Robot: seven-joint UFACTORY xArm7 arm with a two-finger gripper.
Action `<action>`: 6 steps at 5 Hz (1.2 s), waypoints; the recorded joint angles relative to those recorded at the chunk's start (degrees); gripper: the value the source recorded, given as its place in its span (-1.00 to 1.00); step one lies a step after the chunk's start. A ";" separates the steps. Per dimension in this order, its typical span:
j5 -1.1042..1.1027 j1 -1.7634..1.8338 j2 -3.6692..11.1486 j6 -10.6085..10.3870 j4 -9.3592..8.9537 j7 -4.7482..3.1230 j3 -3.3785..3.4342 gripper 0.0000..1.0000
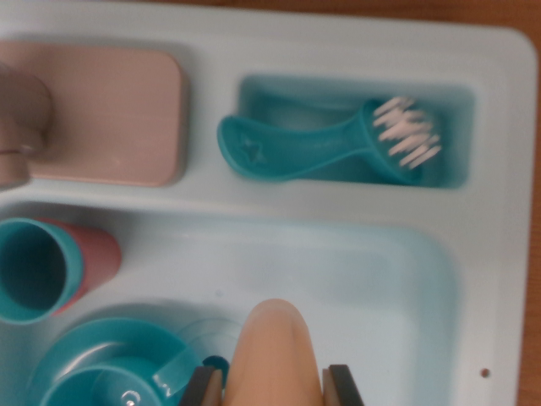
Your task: Pick detergent from the sink
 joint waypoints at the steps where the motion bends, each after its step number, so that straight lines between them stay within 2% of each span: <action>1: 0.00 0.00 0.00 0.00 0.00 0.00 0.00 1.00; 2: -0.19 0.02 -0.60 2.62 2.03 0.20 -0.01 1.00; 3: -0.19 0.02 -0.60 2.62 2.03 0.20 -0.01 1.00; 4: -0.39 0.04 -1.22 5.32 4.13 0.41 -0.03 1.00; 5: -0.39 0.04 -1.22 5.32 4.13 0.41 -0.03 1.00; 6: -0.59 0.06 -1.84 8.03 6.23 0.62 -0.04 1.00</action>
